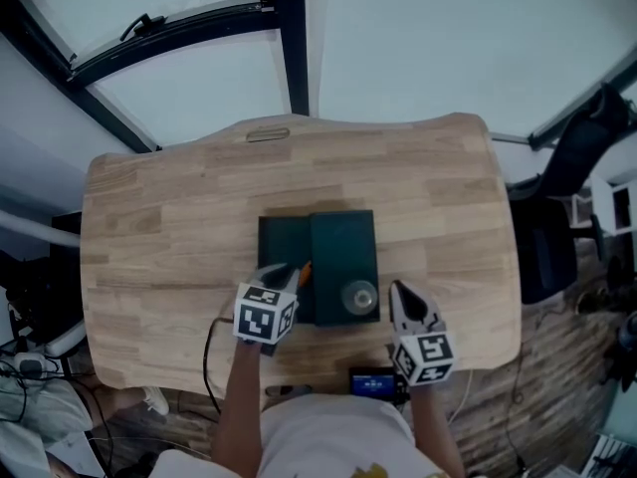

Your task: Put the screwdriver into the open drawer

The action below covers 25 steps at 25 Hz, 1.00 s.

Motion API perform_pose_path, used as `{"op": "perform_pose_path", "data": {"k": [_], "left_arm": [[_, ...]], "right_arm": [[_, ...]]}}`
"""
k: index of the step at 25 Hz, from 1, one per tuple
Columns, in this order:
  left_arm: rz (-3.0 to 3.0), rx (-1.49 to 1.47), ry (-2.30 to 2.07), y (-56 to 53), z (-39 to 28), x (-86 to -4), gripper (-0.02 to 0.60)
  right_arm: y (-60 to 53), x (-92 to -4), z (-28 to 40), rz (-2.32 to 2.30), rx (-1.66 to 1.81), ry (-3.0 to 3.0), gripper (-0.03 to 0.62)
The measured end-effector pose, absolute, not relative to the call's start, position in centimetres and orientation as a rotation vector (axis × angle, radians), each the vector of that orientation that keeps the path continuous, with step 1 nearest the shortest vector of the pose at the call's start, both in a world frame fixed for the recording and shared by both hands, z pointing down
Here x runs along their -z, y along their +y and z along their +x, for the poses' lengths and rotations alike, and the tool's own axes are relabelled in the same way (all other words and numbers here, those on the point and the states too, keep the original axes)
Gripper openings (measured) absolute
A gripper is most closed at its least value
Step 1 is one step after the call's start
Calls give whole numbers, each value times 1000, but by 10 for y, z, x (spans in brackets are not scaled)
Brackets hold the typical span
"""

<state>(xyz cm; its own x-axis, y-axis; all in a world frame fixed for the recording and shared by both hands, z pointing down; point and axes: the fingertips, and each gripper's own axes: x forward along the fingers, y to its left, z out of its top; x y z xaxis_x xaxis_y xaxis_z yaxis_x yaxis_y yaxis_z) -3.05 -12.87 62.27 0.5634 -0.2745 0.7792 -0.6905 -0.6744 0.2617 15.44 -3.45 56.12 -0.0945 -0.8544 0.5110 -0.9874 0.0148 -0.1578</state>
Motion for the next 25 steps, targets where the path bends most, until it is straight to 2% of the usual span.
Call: {"op": "perform_pose_path", "data": {"k": [2, 25], "left_arm": [[2262, -946, -818, -132, -34, -617, 0], [2586, -607, -1054, -110, -59, -520, 0]], "right_arm": [[-33, -558, 154, 1914, -687, -2027, -3], [-6, -501, 125, 1954, -465, -2107, -3]]}}
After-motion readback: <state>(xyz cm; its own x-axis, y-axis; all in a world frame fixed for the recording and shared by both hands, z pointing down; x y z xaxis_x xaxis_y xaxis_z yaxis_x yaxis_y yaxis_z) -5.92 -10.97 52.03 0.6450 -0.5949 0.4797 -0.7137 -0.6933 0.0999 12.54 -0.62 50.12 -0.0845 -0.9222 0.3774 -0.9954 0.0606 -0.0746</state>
